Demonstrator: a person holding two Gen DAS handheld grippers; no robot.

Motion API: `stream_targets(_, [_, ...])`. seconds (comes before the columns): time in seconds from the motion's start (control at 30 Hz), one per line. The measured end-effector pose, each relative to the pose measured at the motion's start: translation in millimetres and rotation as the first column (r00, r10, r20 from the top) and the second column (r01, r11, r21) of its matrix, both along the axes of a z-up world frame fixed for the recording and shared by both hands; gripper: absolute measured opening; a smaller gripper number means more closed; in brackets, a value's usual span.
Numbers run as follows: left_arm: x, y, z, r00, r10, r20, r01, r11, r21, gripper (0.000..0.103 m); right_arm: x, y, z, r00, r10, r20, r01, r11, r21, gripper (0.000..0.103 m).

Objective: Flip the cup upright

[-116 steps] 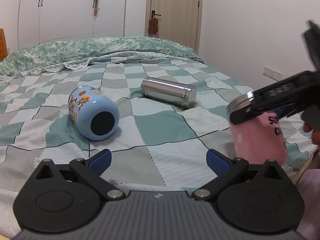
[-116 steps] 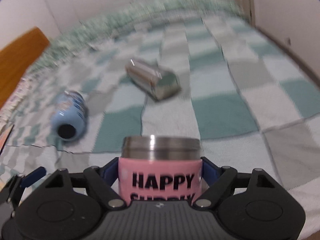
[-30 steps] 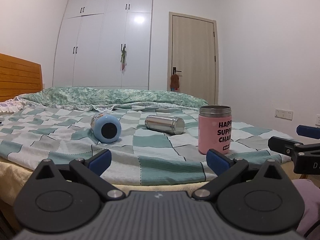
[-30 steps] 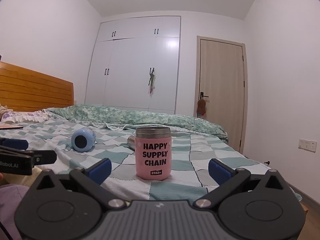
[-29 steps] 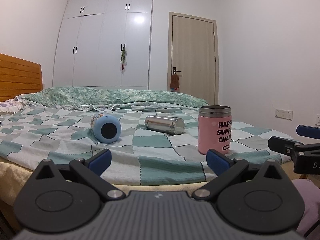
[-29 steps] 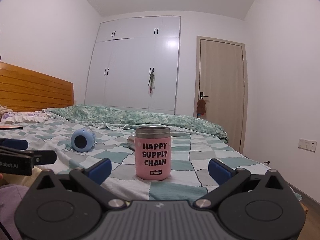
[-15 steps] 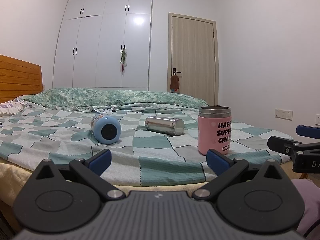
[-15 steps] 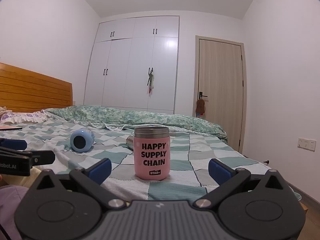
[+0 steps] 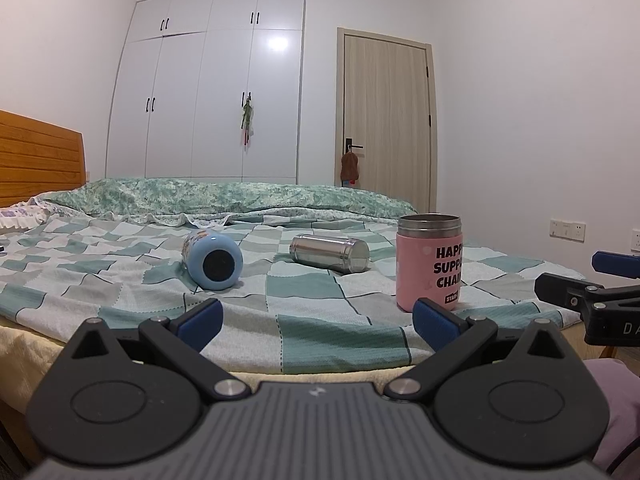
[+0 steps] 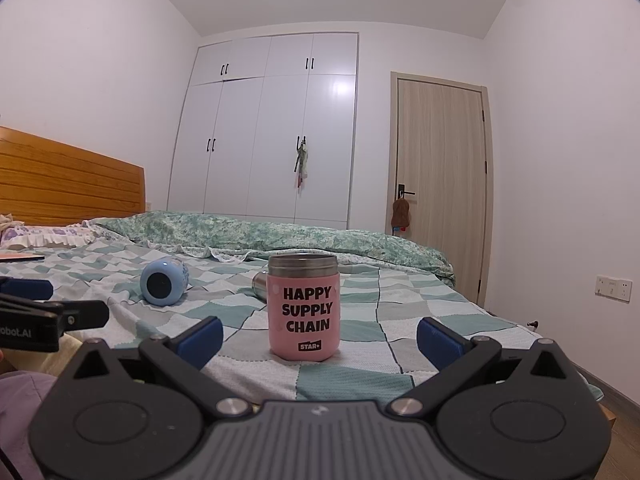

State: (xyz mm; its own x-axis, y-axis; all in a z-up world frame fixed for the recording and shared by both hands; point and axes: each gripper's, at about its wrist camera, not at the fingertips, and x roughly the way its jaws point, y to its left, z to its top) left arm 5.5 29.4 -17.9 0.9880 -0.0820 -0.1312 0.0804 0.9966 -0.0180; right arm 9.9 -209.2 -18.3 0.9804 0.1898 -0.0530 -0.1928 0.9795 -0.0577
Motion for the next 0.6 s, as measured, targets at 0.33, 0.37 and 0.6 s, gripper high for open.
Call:
stream_targets(0.33, [-0.9,0.9,2.2,1.0,0.0,0.009,0.0,1.0,0.0,0.103,-0.1,0.0,-0.2,1.0,0.0,0.0,0.0,1.0,0.001,0.103])
stream_targets(0.37, [-1.1,1.1,2.2,1.0,-0.001,0.01,0.001,1.0,-0.001,0.103,-0.1,-0.1,-0.3,1.0,0.0,0.001,0.0,1.0,0.001,0.103])
stream_targets(0.6, [-0.9,1.4,2.1,1.0,-0.001,0.011,0.001,1.0,-0.002,0.103,0.1,-0.1,-0.6,1.0,0.0,0.001,0.0,1.0,0.001,0.103])
